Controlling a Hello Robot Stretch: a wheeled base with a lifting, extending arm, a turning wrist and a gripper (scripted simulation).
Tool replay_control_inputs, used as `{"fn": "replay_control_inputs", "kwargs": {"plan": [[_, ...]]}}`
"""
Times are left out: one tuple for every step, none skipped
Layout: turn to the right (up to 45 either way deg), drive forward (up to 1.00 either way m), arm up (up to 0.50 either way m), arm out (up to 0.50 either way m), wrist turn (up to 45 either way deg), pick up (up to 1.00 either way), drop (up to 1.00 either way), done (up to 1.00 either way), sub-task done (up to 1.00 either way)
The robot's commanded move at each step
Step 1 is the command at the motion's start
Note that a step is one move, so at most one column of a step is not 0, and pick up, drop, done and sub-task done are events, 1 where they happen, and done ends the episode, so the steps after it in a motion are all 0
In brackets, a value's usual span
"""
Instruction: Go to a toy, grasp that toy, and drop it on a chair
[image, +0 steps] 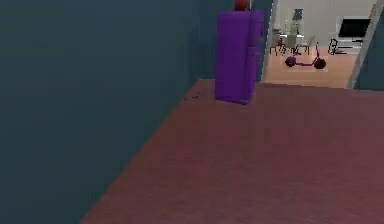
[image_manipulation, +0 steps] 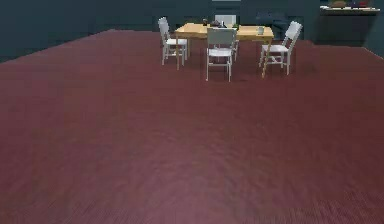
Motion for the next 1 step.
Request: {"fn": "replay_control_inputs", "kwargs": {"plan": [[33.0, 0.00, 0.00, 0.00, 0.0, 0.00, 0.00, 0.00, 0.00]]}}
